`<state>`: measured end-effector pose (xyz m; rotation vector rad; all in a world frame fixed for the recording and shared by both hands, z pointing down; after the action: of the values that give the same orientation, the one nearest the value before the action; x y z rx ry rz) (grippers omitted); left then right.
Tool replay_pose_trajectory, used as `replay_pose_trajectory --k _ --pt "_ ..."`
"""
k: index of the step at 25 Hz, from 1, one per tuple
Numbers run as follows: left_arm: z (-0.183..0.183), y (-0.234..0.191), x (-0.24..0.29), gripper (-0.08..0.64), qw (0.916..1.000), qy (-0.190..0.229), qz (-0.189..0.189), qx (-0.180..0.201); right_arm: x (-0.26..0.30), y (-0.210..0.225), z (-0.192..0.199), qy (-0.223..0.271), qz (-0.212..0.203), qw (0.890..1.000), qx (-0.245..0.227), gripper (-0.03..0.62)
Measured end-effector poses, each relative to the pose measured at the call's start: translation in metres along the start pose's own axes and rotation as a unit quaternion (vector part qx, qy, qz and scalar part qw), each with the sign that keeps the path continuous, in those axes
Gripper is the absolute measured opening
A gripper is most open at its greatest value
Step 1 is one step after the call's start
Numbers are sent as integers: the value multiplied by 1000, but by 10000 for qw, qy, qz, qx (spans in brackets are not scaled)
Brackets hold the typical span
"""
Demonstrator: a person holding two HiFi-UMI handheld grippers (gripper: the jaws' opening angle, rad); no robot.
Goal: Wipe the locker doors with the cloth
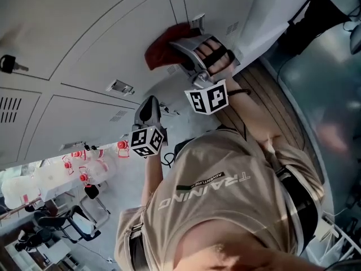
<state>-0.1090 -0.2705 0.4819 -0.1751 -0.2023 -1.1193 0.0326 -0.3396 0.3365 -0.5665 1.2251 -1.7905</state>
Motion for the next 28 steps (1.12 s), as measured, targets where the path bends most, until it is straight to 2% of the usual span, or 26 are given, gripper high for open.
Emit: replay_pose_trajectory --k 6,12,18,23,28 --pt "6 2 -6 6 9998 -86 -183 36 -9 -65 33 -210 -730 9962 423 67" --pt "26 13 -25 6 9987 -340 -368 -55 -18 -139 67 -566 -1570 9838 647 67" --pt "44 13 -28 6 9966 -607 -490 -278 -17 -178 86 -837 -1961 9742 735 67" --pt "42 19 -35 6 9962 -634 -530 -276 -21 -217 104 -1129 -2525 9575 821 67" --pt "37 22 -51 6 9962 -680 -537 -72 -40 -238 103 -1346 -2854 9385 1403 67"
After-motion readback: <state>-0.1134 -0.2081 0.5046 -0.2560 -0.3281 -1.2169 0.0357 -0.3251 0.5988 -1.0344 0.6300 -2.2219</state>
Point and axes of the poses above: the fingertips, and each gripper's own axes: x forward along the fingers, y to its right, z out of its underside, the point moved 4 cm from there along -x, backward along the fingers, and after that the axes turned 9 degrees about x, right-handed, at the moved point
